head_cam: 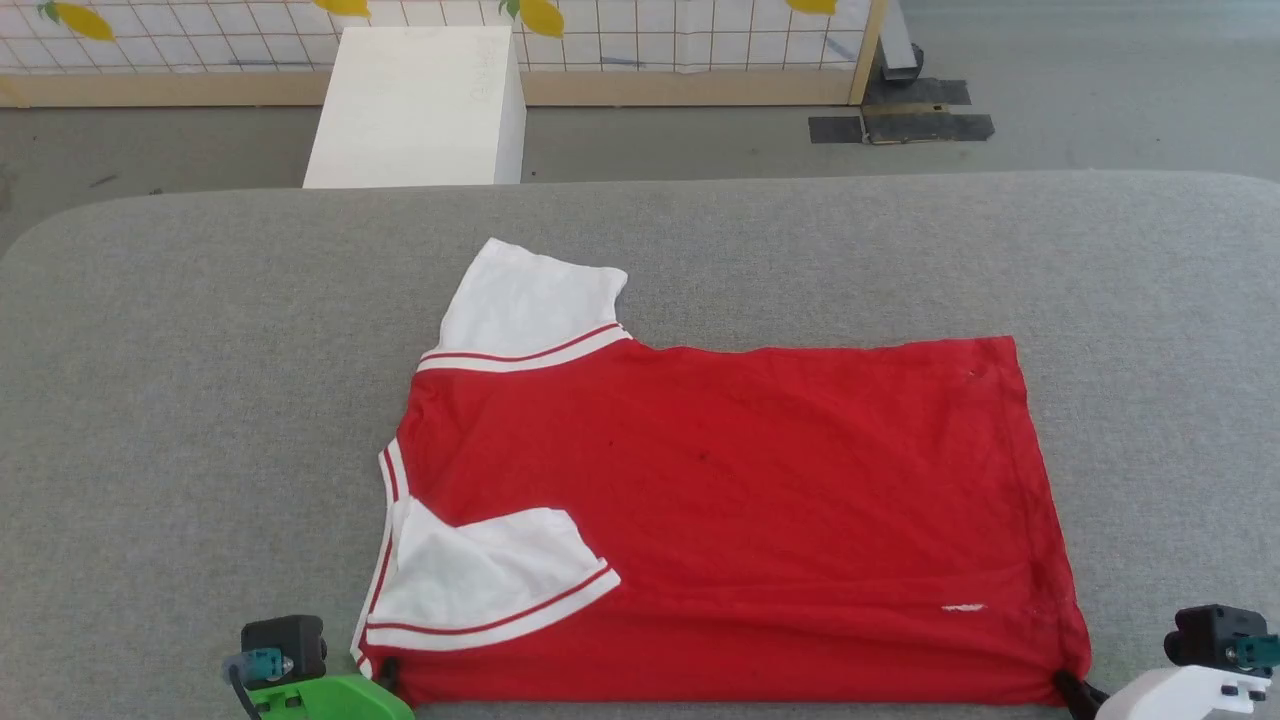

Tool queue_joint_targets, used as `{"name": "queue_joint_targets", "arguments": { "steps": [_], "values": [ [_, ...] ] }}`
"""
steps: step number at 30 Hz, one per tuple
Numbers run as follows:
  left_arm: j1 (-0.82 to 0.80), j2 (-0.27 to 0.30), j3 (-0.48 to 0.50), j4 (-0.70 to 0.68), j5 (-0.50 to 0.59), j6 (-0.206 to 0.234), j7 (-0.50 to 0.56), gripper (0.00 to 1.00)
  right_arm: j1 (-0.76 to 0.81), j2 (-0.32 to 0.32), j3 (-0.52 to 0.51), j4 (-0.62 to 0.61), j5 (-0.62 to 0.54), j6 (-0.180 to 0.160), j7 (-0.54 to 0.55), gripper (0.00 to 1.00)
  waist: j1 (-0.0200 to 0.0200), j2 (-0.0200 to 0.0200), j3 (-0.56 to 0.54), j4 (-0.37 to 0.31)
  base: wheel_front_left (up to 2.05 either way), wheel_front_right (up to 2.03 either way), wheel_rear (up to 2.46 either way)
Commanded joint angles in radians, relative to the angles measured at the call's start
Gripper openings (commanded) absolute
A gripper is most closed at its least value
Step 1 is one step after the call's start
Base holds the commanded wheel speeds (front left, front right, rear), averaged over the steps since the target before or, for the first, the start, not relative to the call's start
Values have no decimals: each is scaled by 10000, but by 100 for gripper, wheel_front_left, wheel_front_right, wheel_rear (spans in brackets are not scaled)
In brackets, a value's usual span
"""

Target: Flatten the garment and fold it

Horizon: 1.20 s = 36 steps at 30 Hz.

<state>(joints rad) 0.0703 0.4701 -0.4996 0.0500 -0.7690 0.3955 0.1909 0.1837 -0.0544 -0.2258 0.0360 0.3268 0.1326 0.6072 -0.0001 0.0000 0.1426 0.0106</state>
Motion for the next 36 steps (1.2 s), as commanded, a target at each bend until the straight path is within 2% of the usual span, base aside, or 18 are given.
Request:
{"name": "queue_joint_targets", "arguments": {
  "steps": [1, 2, 8, 15, 22, 29, 32, 36],
  "values": [
    [-81, -217, -155, 258, -120, -146, 64, 100, -143, 41, 177, 225, 8, -19, -247, 70, 1, 0, -31, -7, 0, 0, 0],
    [-97, -241, -124, 273, -147, -175, 5, 100, -159, 41, 206, 236, 26, -19, -409, 100, 1, 0, -47, -8, 0, 0, 0],
    [-260, -105, 240, -79, -6, -157, -625, 100, -274, 41, 304, -129, 69, -19, -1620, 100, 1, 0, -136, -15, 0, 0, 0],
    [-1065, 329, 728, -707, 1009, -121, -2184, 100, -772, 41, 769, -1063, -655, -19, -3960, 100, 1, 0, 34, -243, 0, 0, 0],
    [-3277, 561, 579, -189, 1932, -985, -3003, 100, -1423, -7, 1332, -1221, -1593, -19, -5918, 100, 1, 0, 651, -459, 0, 0, 0],
    [-6350, 597, 309, 1298, 1936, -2469, -2225, 100, -2138, -146, 1780, -1212, -1880, -19, -6647, 100, 1, 0, 1685, -847, 0, 0, 0],
    [-7665, 584, 266, 2246, 1613, -3038, -1255, 100, -2482, -143, 1967, -1164, -1859, -19, -6738, 100, 1, 0, 2133, -1119, 0, 0, 0],
    [-9044, 650, 203, 3407, 1186, -3398, 493, 100, -2887, -123, 2223, -1080, -1790, -19, -6833, 100, 1, 0, 2656, -1515, 0, 0, 0]
  ]
}}
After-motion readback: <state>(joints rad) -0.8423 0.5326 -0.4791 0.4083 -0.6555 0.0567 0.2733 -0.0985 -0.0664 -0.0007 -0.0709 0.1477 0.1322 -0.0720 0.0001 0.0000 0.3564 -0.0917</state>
